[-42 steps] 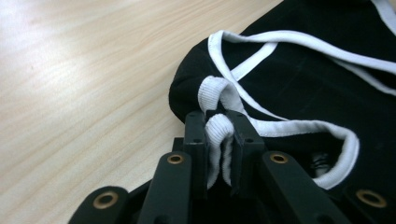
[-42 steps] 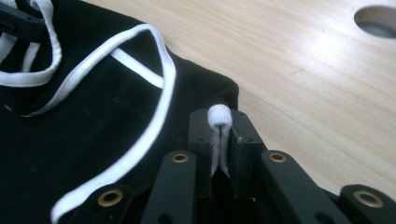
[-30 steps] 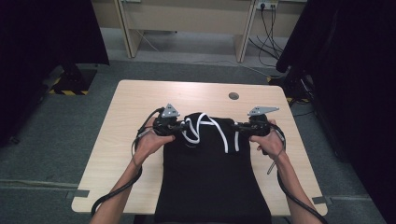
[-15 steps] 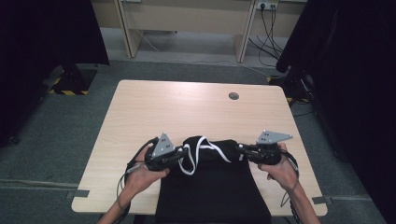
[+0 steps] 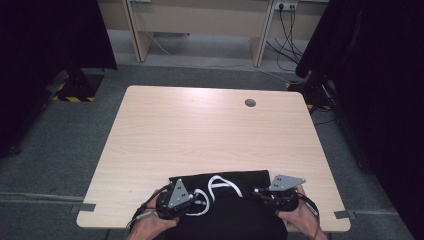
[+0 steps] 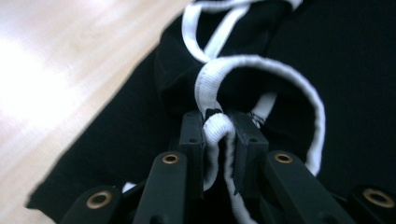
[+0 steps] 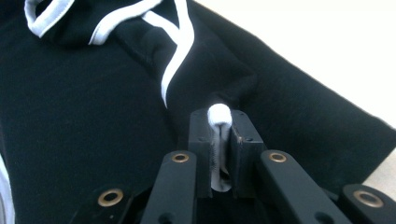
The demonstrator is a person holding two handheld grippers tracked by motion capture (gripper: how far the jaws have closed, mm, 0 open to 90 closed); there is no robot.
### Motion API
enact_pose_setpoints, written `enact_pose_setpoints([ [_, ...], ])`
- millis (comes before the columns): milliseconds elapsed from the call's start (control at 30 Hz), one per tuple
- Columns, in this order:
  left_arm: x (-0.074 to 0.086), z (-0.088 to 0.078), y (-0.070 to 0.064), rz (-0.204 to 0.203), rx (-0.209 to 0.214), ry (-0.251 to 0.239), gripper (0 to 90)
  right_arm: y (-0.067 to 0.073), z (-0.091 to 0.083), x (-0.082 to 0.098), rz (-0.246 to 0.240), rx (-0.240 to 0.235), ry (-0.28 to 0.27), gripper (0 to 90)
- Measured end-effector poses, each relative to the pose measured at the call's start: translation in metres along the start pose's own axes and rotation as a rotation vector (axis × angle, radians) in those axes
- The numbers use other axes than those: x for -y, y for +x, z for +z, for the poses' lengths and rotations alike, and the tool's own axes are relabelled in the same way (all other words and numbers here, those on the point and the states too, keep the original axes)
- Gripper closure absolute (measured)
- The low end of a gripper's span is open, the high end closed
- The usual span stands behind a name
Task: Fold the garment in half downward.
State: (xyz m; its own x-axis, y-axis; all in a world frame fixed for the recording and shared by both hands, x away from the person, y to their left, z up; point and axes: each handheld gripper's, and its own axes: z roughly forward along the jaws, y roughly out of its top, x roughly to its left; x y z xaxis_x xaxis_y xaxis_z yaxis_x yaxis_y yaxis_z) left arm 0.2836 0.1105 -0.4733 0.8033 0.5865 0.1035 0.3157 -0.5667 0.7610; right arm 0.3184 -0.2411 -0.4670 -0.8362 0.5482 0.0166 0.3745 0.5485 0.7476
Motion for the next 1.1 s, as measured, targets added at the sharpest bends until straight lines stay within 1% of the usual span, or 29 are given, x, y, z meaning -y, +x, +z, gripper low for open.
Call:
enact_pose_setpoints([
  [67,0.000,0.003,-0.002,0.005,-0.013,0.010,75.5,0.001,0.000,-0.001,-0.008,0.010,0.008,81.6],
  [100,-0.001,0.004,-0.001,0.002,-0.013,0.016,75.5,0.002,0.001,-0.001,-0.006,0.013,0.013,81.6],
  [167,-0.004,0.006,0.002,0.007,-0.019,0.028,75.4,0.001,0.004,-0.003,-0.011,0.016,0.026,81.6],
  [267,-0.009,0.015,0.012,0.003,-0.029,0.031,75.5,-0.004,0.008,-0.007,-0.015,0.034,0.041,81.6],
  [333,-0.014,0.023,0.020,0.004,-0.037,0.033,75.5,-0.011,0.011,-0.010,-0.009,0.045,0.044,81.6],
  [433,-0.024,0.037,0.035,-0.002,-0.047,0.037,75.5,-0.027,0.016,-0.015,0.012,0.065,0.044,81.6],
  [467,-0.028,0.042,0.041,0.002,-0.054,0.039,75.5,-0.033,0.018,-0.017,0.021,0.072,0.044,81.6],
  [600,-0.043,0.063,0.061,0.028,-0.108,0.046,75.6,-0.060,0.027,-0.026,0.059,0.102,0.045,81.6],
  [700,-0.054,0.079,0.077,0.036,-0.135,0.047,75.8,-0.078,0.035,-0.034,0.087,0.127,0.049,81.6],
  [767,-0.061,0.089,0.088,0.026,-0.144,0.048,76.2,-0.090,0.040,-0.039,0.106,0.147,0.049,81.7],
  [833,-0.067,0.095,0.097,0.015,-0.144,0.046,77.2,-0.101,0.044,-0.044,0.126,0.159,0.048,81.7],
  [867,-0.070,0.098,0.102,0.000,-0.140,0.042,77.7,-0.106,0.045,-0.046,0.136,0.165,0.049,81.7],
  [900,-0.072,0.098,0.106,-0.016,-0.136,0.033,78.2,-0.111,0.046,-0.048,0.140,0.170,0.046,81.9],
  [967,-0.079,0.095,0.111,-0.032,-0.131,0.007,79.0,-0.118,0.044,-0.053,0.158,0.171,0.032,82.0],
  [1033,-0.085,0.085,0.114,-0.036,-0.119,-0.030,79.4,-0.120,0.036,-0.059,0.161,0.170,-0.004,82.2],
  [1100,-0.091,0.070,0.113,-0.039,-0.107,-0.073,79.4,-0.117,0.025,-0.066,0.144,0.166,-0.043,82.3],
])
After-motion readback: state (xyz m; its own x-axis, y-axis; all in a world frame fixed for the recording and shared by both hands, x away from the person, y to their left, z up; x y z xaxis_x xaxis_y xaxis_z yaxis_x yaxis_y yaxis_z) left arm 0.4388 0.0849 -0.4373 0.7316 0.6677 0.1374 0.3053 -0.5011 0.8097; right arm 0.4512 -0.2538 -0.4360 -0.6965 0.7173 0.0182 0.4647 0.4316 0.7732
